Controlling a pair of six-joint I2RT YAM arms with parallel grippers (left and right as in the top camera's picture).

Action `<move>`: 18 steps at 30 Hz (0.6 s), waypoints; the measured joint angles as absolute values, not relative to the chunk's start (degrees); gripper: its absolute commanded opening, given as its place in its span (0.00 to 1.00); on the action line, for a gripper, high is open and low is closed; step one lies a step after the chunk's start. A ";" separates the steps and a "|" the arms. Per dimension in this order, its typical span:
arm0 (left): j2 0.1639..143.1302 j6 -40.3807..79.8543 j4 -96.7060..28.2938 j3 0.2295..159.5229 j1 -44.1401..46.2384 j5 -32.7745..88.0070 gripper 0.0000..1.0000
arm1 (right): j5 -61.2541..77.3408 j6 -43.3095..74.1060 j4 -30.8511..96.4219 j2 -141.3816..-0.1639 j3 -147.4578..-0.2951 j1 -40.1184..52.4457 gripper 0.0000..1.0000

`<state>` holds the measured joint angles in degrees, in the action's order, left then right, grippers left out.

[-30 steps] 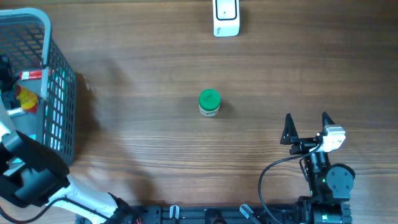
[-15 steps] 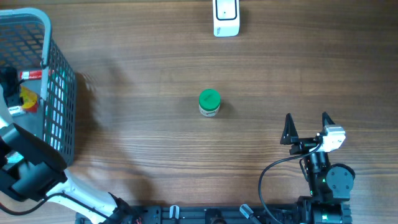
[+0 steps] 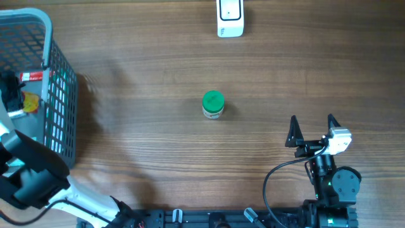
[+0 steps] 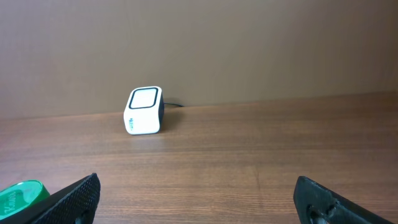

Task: Scan the item barcode
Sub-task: 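Reach left gripper into basket and grasp the red-capped sriracha bottle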

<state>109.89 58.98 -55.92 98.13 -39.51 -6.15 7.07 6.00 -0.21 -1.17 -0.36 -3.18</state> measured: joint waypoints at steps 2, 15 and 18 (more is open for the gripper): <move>107.68 58.98 -56.10 97.86 -39.51 -6.15 0.33 | 7.07 6.00 -0.21 -1.17 -0.36 -3.18 1.00; 80.53 59.00 -55.68 97.82 -39.53 -0.86 0.31 | 7.07 6.00 -0.21 -1.17 -0.36 -3.18 1.00; 74.83 59.00 -55.68 97.82 -39.00 3.77 0.31 | 7.07 6.00 -0.21 -1.17 -0.36 -3.18 1.00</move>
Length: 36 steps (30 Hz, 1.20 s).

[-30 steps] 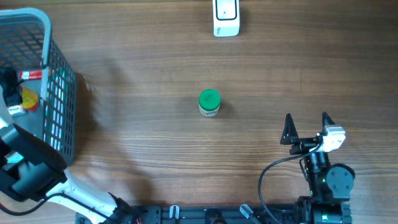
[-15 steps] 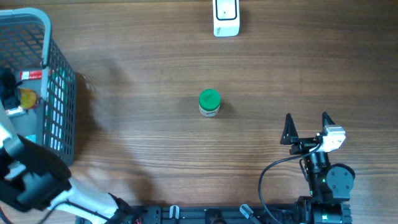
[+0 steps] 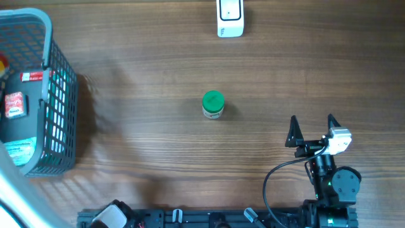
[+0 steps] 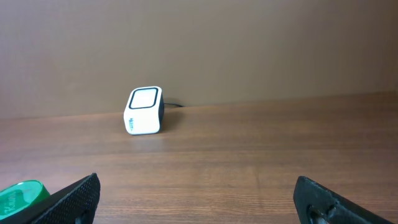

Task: Scan the item barcode
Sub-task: 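Reach left gripper into basket and grasp the red-capped sriracha bottle, then place the sriracha bottle upright beside the jar with left gripper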

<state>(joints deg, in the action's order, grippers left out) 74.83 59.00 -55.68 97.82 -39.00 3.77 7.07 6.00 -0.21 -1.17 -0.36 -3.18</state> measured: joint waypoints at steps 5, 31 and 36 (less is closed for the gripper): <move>67.53 59.00 -55.72 97.82 -32.40 9.39 0.31 | 7.07 6.00 -0.21 -1.17 -0.36 -3.18 1.00; 88.86 38.48 -72.40 97.82 11.94 0.69 0.27 | 7.07 6.00 -0.21 -1.17 -0.36 -3.18 1.00; 96.84 33.10 -72.05 97.82 15.84 0.27 0.28 | 7.07 6.00 -0.21 -1.17 -0.36 -3.18 1.00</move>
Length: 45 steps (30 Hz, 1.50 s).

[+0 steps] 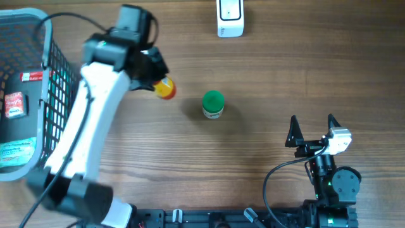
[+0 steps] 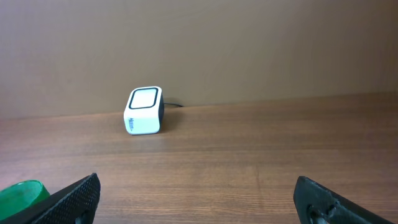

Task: Scan the item barcode
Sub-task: 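Place the sriracha bottle upright beside the jar with left gripper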

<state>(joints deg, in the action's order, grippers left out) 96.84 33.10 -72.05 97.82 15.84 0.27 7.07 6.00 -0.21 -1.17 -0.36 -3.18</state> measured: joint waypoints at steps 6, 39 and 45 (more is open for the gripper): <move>104.81 25.32 -68.49 97.82 21.19 0.21 0.31 | 7.07 6.00 -0.21 -1.17 -0.36 -3.18 1.00; 100.01 13.28 -66.30 109.97 28.75 -12.80 1.00 | 7.07 6.00 -0.21 -1.17 -0.36 -3.18 1.00; 87.13 18.22 -60.77 115.96 24.56 -25.89 1.00 | 7.07 6.00 -0.21 -1.17 -0.36 -3.18 1.00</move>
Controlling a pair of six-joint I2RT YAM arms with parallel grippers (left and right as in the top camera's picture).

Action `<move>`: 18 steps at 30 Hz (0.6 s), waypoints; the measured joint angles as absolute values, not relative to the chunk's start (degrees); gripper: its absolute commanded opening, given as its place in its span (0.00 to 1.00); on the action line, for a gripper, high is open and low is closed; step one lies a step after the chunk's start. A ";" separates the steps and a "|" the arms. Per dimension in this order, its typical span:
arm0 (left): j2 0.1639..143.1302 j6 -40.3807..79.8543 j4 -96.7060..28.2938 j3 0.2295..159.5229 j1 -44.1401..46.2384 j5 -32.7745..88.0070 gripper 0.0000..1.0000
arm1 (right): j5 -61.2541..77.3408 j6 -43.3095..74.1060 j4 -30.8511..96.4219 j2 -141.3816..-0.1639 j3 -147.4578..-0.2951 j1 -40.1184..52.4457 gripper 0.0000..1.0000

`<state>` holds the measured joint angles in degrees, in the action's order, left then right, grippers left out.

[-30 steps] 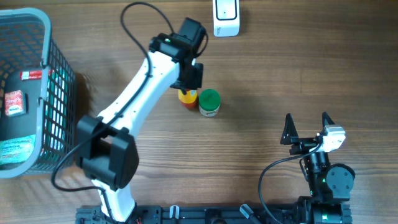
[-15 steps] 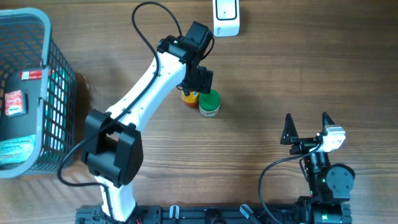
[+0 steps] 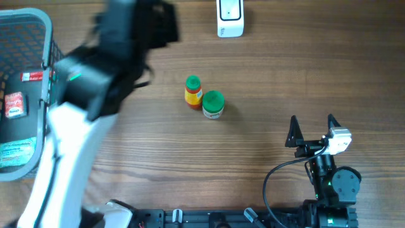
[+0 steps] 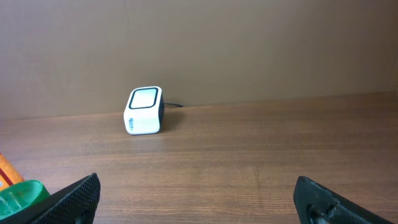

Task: Scan the item barcode
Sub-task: 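Place the sriracha bottle upright beside the jar with left gripper, then reach left gripper into basket and grasp the red Kleenex pack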

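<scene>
A small orange-and-yellow bottle with a green cap [image 3: 193, 92] rests on the wooden table, touching the left side of a green-lidded jar [image 3: 213, 104]. The white barcode scanner [image 3: 230, 18] stands at the far edge, its window facing my right wrist camera [image 4: 145, 111]. My left arm [image 3: 95, 82] fills the left of the overhead view as a blur; its dark end [image 3: 155, 19] is apart from the bottle and its fingers cannot be made out. My right gripper [image 3: 312, 128] is open and empty at the near right [image 4: 196, 199]. The jar lid [image 4: 18, 194] and bottle [image 4: 7, 171] peek in at the left.
A grey wire basket [image 3: 60, 101] holding several packaged items sits at the left edge of the table. The scanner's cable runs off behind it.
The bottle, which my left gripper held just left of the jar, now rests on the table against the jar. My left arm has pulled away from it toward the far left. The right arm has not moved.
My left arm was first at the basket with a yellow-red item at its end, then almost wholly out of view. Later it held the orange bottle over the table left of the jar. Now the bottle sits beside the jar, free of the gripper.
</scene>
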<state>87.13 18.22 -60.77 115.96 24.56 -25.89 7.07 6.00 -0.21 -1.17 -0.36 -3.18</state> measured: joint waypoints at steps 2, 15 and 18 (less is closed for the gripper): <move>83.96 21.56 -60.90 116.33 19.75 -28.99 1.00 | 7.07 6.00 -0.21 -1.17 -0.36 -3.18 1.00; 89.73 52.40 -78.41 115.22 -22.70 -24.38 1.00 | 7.07 6.00 -0.21 -1.17 -0.36 -3.18 1.00; 93.27 56.36 -78.85 113.01 -28.45 -21.52 1.00 | 7.07 6.00 -0.21 -1.17 -0.36 -3.18 1.00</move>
